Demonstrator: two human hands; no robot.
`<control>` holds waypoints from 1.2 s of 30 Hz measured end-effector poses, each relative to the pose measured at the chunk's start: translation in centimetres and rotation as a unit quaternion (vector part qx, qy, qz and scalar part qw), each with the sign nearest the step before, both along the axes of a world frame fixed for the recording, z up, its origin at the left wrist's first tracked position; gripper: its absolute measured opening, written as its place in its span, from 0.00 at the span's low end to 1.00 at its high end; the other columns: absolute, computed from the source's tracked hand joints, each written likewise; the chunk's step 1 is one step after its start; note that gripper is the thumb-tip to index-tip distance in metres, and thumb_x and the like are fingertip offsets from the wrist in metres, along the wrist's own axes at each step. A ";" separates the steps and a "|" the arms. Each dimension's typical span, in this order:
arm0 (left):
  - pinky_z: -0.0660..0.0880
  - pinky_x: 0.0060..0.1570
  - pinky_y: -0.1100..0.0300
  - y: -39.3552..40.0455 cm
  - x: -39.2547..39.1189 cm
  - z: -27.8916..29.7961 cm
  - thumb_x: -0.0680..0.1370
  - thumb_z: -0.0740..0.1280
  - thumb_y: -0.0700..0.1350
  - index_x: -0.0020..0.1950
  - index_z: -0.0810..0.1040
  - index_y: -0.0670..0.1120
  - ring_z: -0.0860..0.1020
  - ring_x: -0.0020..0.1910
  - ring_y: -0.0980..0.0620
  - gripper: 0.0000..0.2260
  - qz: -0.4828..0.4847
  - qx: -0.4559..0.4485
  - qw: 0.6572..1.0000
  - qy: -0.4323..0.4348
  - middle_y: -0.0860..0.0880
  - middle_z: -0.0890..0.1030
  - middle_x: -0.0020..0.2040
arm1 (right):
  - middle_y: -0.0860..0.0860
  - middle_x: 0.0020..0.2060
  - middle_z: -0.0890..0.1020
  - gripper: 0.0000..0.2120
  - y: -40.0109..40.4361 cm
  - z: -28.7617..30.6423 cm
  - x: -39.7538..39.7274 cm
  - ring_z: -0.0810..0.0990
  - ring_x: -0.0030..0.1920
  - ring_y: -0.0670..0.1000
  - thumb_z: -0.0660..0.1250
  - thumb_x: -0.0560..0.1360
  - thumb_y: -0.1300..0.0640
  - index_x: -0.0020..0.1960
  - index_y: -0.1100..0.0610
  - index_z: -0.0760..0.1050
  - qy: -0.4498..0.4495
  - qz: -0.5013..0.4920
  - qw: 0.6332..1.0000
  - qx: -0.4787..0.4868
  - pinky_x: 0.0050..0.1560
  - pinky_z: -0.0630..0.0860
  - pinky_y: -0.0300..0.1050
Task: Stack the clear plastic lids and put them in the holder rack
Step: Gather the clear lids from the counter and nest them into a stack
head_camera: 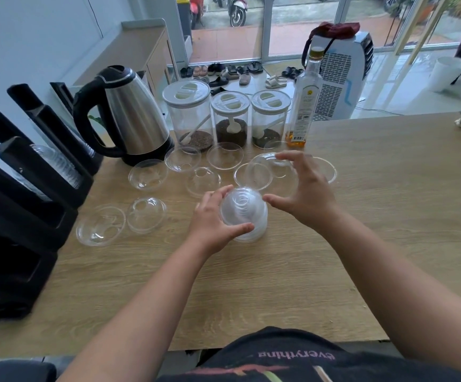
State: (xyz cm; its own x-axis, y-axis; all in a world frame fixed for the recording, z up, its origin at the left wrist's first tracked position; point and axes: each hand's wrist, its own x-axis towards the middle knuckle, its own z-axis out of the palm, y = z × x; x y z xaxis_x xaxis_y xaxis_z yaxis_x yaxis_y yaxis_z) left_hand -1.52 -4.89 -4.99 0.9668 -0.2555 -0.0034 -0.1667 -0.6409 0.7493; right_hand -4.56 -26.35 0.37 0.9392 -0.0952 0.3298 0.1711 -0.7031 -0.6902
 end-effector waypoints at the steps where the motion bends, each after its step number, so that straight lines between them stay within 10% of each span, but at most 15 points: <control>1: 0.71 0.65 0.47 0.0 0.0 0.1 0.60 0.80 0.61 0.72 0.65 0.63 0.68 0.67 0.51 0.43 -0.001 -0.002 1.000 0.001 0.57 0.70 0.65 | 0.46 0.63 0.72 0.34 0.2 0.0 0.1 0.71 0.64 0.52 0.80 0.62 0.50 0.65 0.45 0.69 0.001 0.017 1.000 -0.002 0.62 0.71 0.51; 19: 0.66 0.70 0.46 4.2 -1.8 0.2 0.50 0.78 0.69 0.78 0.52 0.63 0.66 0.71 0.53 0.61 0.032 -0.054 0.998 0.030 0.61 0.66 0.70 | 0.43 0.66 0.68 0.35 3.3 -2.5 1.9 0.63 0.67 0.48 0.79 0.63 0.49 0.67 0.42 0.71 0.106 0.164 0.978 -0.066 0.67 0.64 0.47; 27: 0.68 0.66 0.50 8.5 -0.9 -1.3 0.68 0.65 0.72 0.73 0.65 0.57 0.69 0.67 0.52 0.37 0.124 -0.069 0.989 0.029 0.54 0.70 0.68 | 0.39 0.63 0.67 0.35 2.8 -3.6 1.9 0.64 0.67 0.47 0.79 0.63 0.48 0.66 0.39 0.70 0.112 0.169 0.978 -0.055 0.68 0.64 0.47; 32: 0.64 0.66 0.47 11.3 0.6 -1.7 0.76 0.69 0.56 0.71 0.70 0.53 0.64 0.69 0.44 0.25 0.182 0.132 0.974 -0.041 0.49 0.70 0.68 | 0.42 0.68 0.66 0.39 2.0 -2.7 2.5 0.63 0.70 0.48 0.74 0.61 0.33 0.69 0.38 0.66 0.114 0.156 0.980 -0.041 0.69 0.60 0.50; 36: 0.65 0.61 0.48 13.3 1.9 -1.0 0.74 0.71 0.55 0.67 0.75 0.50 0.65 0.63 0.40 0.23 0.266 0.144 0.947 -0.110 0.46 0.71 0.64 | 0.48 0.67 0.71 0.21 0.2 -1.3 5.3 0.64 0.69 0.52 0.66 0.75 0.43 0.68 0.44 0.70 0.077 0.072 0.994 -0.010 0.69 0.63 0.57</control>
